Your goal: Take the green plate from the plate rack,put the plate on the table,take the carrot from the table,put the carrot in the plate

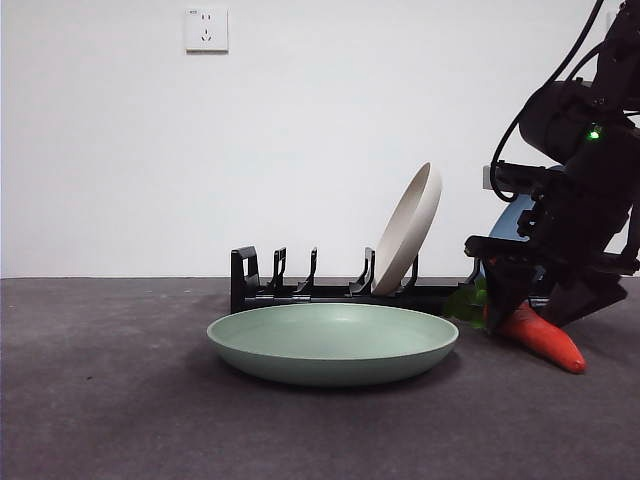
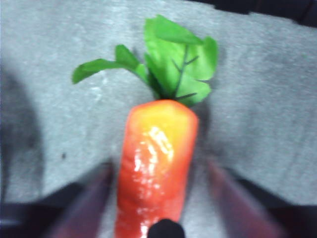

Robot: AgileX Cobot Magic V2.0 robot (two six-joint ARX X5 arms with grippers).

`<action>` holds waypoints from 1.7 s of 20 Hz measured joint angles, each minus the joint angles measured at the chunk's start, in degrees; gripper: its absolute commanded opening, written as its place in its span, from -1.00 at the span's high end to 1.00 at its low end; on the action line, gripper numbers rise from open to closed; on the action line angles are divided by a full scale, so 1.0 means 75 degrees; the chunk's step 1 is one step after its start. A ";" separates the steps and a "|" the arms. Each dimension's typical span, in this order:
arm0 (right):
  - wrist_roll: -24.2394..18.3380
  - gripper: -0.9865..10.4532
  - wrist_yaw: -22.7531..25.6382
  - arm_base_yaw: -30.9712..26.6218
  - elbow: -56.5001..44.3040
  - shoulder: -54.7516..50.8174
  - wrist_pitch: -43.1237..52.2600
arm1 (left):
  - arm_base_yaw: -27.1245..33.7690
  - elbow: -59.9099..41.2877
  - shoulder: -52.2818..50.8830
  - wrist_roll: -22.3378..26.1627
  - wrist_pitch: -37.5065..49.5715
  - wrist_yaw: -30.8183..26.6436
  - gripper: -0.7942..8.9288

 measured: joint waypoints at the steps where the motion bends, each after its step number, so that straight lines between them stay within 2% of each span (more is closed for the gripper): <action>1: 0.0000 0.85 -0.0029 0.0015 0.0000 -0.0003 0.0000 | 0.0003 0.0000 0.0000 0.0000 0.0000 0.0000 0.17; 5: 0.0000 0.85 -0.0038 0.0099 0.0000 -0.0149 -0.0184 | 0.0000 0.0000 0.0000 0.0000 0.0000 -0.0003 0.17; 7: 0.0017 0.85 -0.0038 0.0248 0.0000 -0.0702 -0.0326 | 0.0000 0.0000 0.0000 0.0000 -0.0003 -0.0003 0.17; 11: 0.0233 0.85 -0.0044 0.1352 0.0015 -0.1778 -0.0032 | 0.0000 0.0000 0.0000 0.0000 -0.0003 -0.0064 0.17; 15: 0.0641 0.85 -0.0012 0.2719 0.0023 -0.1169 0.0968 | 0.0000 0.0000 0.0000 0.0000 -0.0117 -0.0079 0.17; 18: 0.0731 0.85 0.0367 0.3279 0.0023 -0.0431 0.1594 | 0.0000 0.0000 0.0000 -0.0003 -0.0382 -0.0076 0.17; 24: 0.0874 0.84 0.0414 0.3343 0.0023 0.0615 0.1970 | 0.0000 0.0000 0.0000 -0.0003 -0.0627 -0.0020 0.17; 26: 0.0877 0.60 0.0361 0.3348 0.0023 0.0635 0.1979 | 0.0000 0.0000 0.0000 -0.0003 -0.0650 -0.0020 0.17; 29: 0.0874 -0.02 0.0358 0.3363 0.0023 0.0635 0.1976 | 0.0000 0.0000 0.0000 -0.0003 -0.0650 -0.0020 0.17; 30: 0.0889 -0.07 0.0356 0.3363 0.0023 0.0635 0.1953 | 0.0000 0.0000 0.0000 -0.0003 -0.0650 -0.0020 0.17; 34: 0.0933 -0.06 0.0356 0.3369 0.0023 0.0519 0.1810 | 0.0000 0.0000 0.0000 -0.0003 -0.0653 -0.0020 0.17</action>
